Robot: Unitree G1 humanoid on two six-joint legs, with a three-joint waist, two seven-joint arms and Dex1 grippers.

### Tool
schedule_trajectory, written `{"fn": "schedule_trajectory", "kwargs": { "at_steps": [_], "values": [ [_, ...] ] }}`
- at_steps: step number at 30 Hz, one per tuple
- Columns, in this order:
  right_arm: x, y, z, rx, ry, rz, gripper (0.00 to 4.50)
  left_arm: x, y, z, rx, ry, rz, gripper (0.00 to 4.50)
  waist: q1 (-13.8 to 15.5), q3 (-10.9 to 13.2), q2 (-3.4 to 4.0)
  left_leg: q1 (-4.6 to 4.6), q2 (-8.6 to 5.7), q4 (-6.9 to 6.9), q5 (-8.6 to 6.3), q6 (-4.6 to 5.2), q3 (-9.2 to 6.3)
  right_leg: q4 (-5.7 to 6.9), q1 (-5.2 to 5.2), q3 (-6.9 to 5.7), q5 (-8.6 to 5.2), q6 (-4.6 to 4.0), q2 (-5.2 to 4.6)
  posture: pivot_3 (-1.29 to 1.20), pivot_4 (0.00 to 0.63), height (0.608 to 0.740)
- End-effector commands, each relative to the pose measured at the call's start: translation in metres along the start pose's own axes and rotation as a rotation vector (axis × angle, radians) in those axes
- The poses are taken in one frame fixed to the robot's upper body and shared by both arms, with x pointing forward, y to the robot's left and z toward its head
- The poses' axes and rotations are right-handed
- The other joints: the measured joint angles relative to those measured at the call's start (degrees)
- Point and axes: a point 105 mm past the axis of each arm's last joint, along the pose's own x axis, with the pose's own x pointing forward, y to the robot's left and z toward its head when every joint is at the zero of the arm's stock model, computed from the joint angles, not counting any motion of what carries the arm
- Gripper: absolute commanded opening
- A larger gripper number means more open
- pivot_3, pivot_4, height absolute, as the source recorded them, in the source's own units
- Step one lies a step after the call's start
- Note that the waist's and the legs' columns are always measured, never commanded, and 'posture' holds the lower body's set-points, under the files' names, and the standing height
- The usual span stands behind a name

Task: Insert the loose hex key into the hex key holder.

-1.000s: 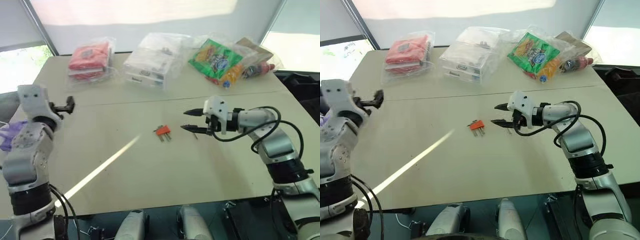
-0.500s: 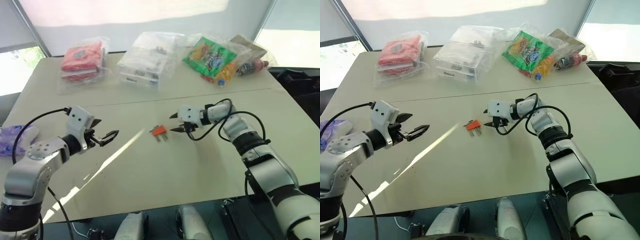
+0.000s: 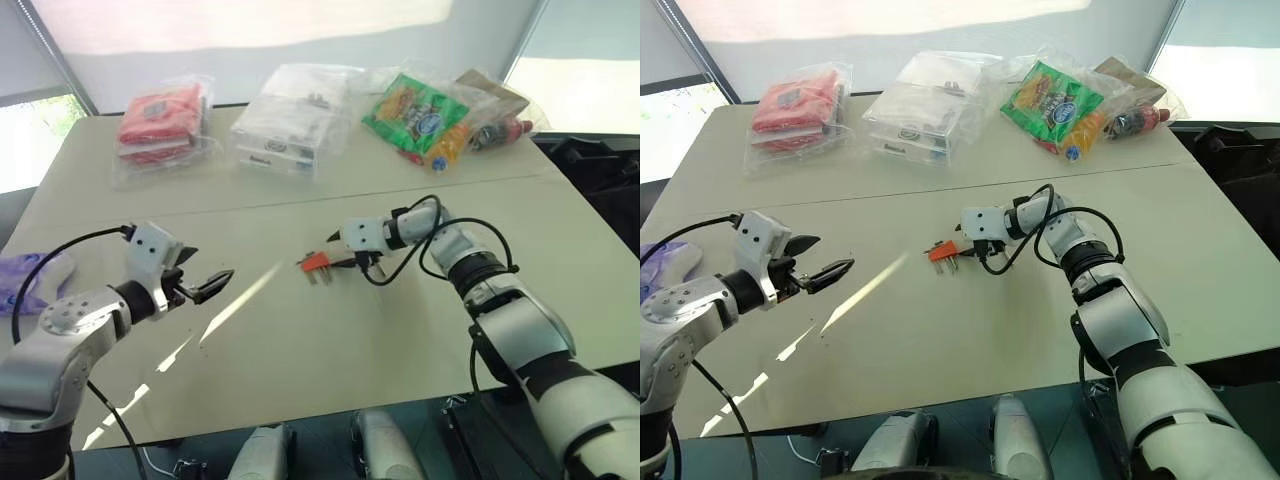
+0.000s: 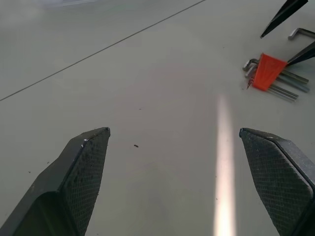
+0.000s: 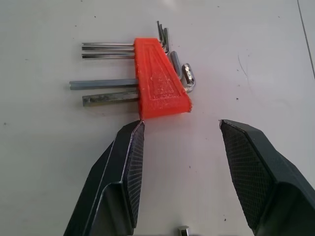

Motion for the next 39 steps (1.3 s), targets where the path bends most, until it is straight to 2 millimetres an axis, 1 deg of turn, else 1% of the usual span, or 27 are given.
{"fn": "schedule_trajectory", "kwargs": {
  "at_steps": [1,9,12,17,23,27,35,39],
  "values": [
    [0.002,-0.003,0.012,-0.023,-0.044,0.011,2.54,-0.007,0.002,0.012,0.035,-0.046,0.026,4.40,-0.01,0.00,0.00,0.00,0.00,0.00,0.00,0.00,0.00,0.00,0.00,0.00,0.00,0.00,0.00,0.00,0.150,0.740],
    [0.010,0.000,0.020,0.008,-0.082,0.033,2.54,-0.008,0.002,0.012,0.037,-0.046,0.038,4.40,-0.02,0.00,0.01,0.00,0.00,0.00,0.00,0.00,-0.01,0.02,-0.01,0.00,0.00,0.00,0.00,0.00,0.150,0.740],
    [0.012,0.002,0.016,0.029,-0.062,0.047,2.54,-0.007,0.003,0.012,0.040,-0.045,0.042,4.40,-0.02,0.00,0.00,0.00,0.00,0.00,0.00,0.00,-0.01,0.02,0.00,0.00,0.00,0.00,0.00,0.00,0.150,0.740],
    [0.006,0.008,0.006,0.053,-0.025,0.085,2.54,-0.006,0.005,0.013,0.044,-0.050,0.052,4.40,0.05,0.00,0.01,0.01,0.00,0.00,0.00,0.00,-0.01,0.02,0.01,0.00,0.00,0.00,0.00,0.00,0.150,0.740],
    [0.004,0.012,0.004,0.096,-0.026,0.109,2.54,-0.003,0.005,0.014,0.048,-0.056,0.053,4.40,0.09,0.00,0.01,0.01,-0.01,0.01,0.00,0.00,-0.02,0.02,0.02,-0.01,0.00,0.00,-0.01,0.00,0.150,0.740],
    [0.008,0.013,0.007,0.140,-0.048,0.114,2.54,-0.001,0.005,0.015,0.052,-0.058,0.053,4.40,0.03,-0.01,0.01,0.01,-0.01,0.01,0.00,0.00,-0.02,0.02,0.02,-0.01,0.00,0.00,-0.01,0.00,0.150,0.740],
    [0.017,0.012,0.013,0.287,-0.102,0.105,2.54,-0.002,0.007,0.016,0.057,-0.067,0.068,4.40,-0.12,-0.01,0.01,0.02,0.01,-0.01,0.00,0.00,-0.02,0.04,0.00,0.00,0.00,0.00,-0.03,0.00,0.150,0.740],
    [0.021,0.013,0.013,0.308,-0.103,0.107,2.54,-0.003,0.006,0.015,0.055,-0.069,0.073,4.40,-0.07,-0.01,0.01,0.01,0.02,-0.01,0.00,0.00,-0.02,0.07,-0.02,0.00,0.00,0.00,-0.04,0.00,0.150,0.740]
  ]
}}
